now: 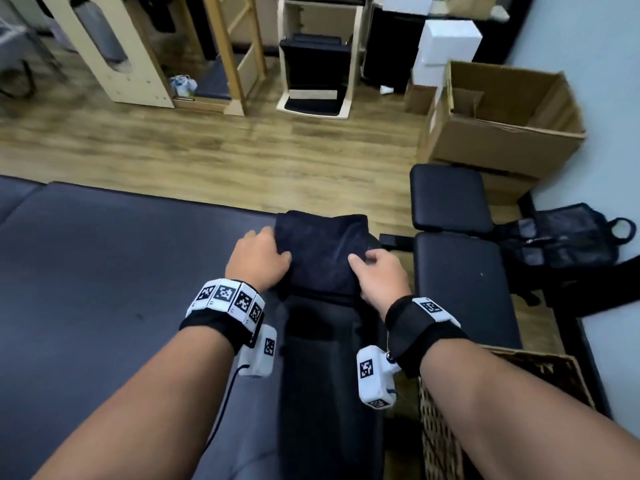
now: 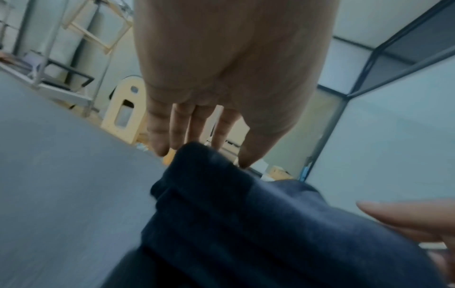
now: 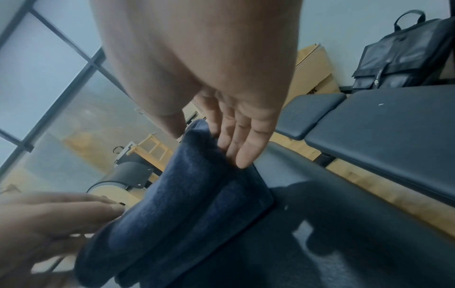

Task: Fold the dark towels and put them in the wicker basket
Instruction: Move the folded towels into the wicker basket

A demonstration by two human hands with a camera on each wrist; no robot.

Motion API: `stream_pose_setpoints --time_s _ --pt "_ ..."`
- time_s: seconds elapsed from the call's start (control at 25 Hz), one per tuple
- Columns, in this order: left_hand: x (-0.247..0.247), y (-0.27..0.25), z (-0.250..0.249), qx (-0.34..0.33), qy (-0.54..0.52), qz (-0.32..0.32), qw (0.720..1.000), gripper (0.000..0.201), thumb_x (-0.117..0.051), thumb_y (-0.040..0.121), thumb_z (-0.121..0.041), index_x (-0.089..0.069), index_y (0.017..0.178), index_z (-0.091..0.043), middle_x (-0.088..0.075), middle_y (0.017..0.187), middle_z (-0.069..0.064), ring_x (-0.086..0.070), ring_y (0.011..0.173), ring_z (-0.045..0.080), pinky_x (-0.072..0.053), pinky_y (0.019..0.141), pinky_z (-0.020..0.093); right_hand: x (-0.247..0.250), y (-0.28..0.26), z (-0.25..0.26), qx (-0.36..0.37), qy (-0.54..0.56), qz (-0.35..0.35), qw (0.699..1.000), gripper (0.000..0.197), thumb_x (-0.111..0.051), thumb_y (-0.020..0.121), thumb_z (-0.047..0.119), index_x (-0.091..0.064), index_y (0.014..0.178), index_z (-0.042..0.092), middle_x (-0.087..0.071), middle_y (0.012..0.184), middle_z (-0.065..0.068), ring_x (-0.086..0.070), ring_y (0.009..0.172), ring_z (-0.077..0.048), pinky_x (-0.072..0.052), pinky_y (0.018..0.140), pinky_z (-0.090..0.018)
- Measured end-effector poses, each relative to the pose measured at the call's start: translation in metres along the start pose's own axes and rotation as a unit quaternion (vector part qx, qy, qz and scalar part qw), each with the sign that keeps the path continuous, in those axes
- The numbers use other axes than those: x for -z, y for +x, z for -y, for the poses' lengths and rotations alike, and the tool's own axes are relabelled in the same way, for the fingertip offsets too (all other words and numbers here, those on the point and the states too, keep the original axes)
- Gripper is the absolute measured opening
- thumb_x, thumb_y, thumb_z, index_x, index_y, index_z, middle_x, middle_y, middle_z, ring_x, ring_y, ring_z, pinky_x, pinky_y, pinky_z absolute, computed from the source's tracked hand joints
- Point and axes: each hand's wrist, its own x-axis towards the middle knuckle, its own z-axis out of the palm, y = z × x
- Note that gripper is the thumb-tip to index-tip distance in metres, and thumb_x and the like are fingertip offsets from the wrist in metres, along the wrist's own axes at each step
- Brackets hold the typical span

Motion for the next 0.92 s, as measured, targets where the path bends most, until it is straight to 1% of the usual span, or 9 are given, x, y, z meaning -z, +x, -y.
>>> stream_pose_setpoints --time_s 0.12,0.24,0.32,0.4,0.52,0.68,0.72,0.8,0.92 --pt "-0.011 0.002 0.010 0.071 -0.068 0.015 0.995 0.041 -0.064 0.078 -0.047 -0.059 0.097 -0.011 -0.065 0.104 0.013 -0.061 0.103 0.038 -0.049 0.081 0.036 -0.008 0.010 0.012 -0.026 -0.032 0.041 0.998 0.043 -0.065 0.066 0.055 -0.069 0.085 0.017 -0.074 0.081 0.002 -0.071 0.079 -0.027 -0.062 0.074 -0.045" --pt "-0.016 -0.007 0.006 0.076 -0.066 -0.018 0.995 0.042 -0.062 0.080 -0.049 -0.059 0.089 -0.009 -0.064 0.100 0.016 -0.059 0.103 0.038 -0.047 0.082 0.037 -0.005 0.003 0.024 -0.031 0.057 0.041 0.997 0.024 -0.072 0.063 0.031 -0.070 0.076 0.011 -0.075 0.076 0.001 -0.071 0.075 -0.021 -0.061 0.070 -0.039" --pt "-0.017 -0.015 0.000 0.062 -0.063 -0.027 0.996 0.049 -0.060 0.079 -0.056 -0.061 0.089 -0.008 -0.063 0.103 0.017 -0.056 0.106 0.038 -0.047 0.088 0.040 0.001 -0.014 0.029 -0.011 0.108 0.042 0.993 0.012 -0.070 0.059 0.016 -0.061 0.066 0.012 -0.067 0.068 0.000 -0.063 0.065 -0.019 -0.050 0.060 -0.035" --pt "-0.017 -0.029 -0.006 0.066 -0.078 -0.018 0.995 0.059 -0.059 0.077 -0.064 -0.060 0.094 -0.008 -0.063 0.107 0.016 -0.056 0.107 0.038 -0.047 0.090 0.041 0.007 -0.033 0.026 0.002 0.120 0.084 0.989 0.022 -0.066 0.050 0.008 -0.057 0.070 0.010 -0.064 0.069 -0.005 -0.060 0.065 -0.020 -0.049 0.058 -0.036" --pt "-0.023 -0.060 -0.010 0.106 -0.100 0.006 0.989 0.069 -0.061 0.076 -0.066 -0.052 0.111 -0.008 -0.058 0.116 0.015 -0.054 0.114 0.038 -0.046 0.095 0.042 0.022 -0.059 0.010 -0.008 0.175 0.153 0.973 0.036 -0.057 0.046 -0.001 -0.062 0.082 0.006 -0.067 0.075 -0.009 -0.063 0.070 -0.024 -0.051 0.062 -0.036" --pt "-0.049 -0.099 -0.021 0.103 -0.133 0.069 0.983 0.069 -0.056 0.074 -0.075 -0.059 0.105 -0.014 -0.067 0.109 0.009 -0.060 0.109 0.033 -0.049 0.087 0.040 0.059 -0.077 -0.016 -0.010 0.212 0.173 0.962 0.041 -0.056 0.048 -0.002 -0.059 0.088 -0.004 -0.061 0.078 -0.013 -0.058 0.072 -0.025 -0.044 0.061 -0.031" --pt "-0.060 -0.104 -0.027 0.091 -0.187 0.099 0.973 0.066 -0.057 0.075 -0.075 -0.064 0.101 -0.015 -0.070 0.103 0.006 -0.063 0.103 0.031 -0.051 0.083 0.038 0.071 -0.081 -0.025 -0.016 0.223 0.165 0.961 0.041 -0.057 0.047 -0.001 -0.058 0.088 -0.004 -0.061 0.079 -0.014 -0.057 0.074 -0.026 -0.043 0.063 -0.033" --pt "-0.080 -0.116 -0.047 0.091 -0.325 0.184 0.923 0.064 -0.064 0.075 -0.070 -0.070 0.091 -0.009 -0.075 0.090 0.002 -0.070 0.091 0.024 -0.056 0.079 0.037 0.100 -0.091 -0.044 -0.031 0.259 0.153 0.953 0.043 -0.058 0.045 0.000 -0.058 0.088 -0.007 -0.061 0.080 -0.015 -0.058 0.076 -0.028 -0.043 0.067 -0.034" --pt "-0.108 -0.128 -0.084 0.125 -0.438 0.313 0.833 0.062 -0.075 0.076 -0.057 -0.074 0.100 0.000 -0.076 0.099 0.014 -0.073 0.097 0.028 -0.054 0.096 0.044 0.151 -0.114 -0.082 -0.051 0.323 0.134 0.936 0.043 -0.054 0.047 -0.005 -0.055 0.089 -0.014 -0.062 0.086 -0.019 -0.059 0.079 -0.031 -0.043 0.070 -0.035"
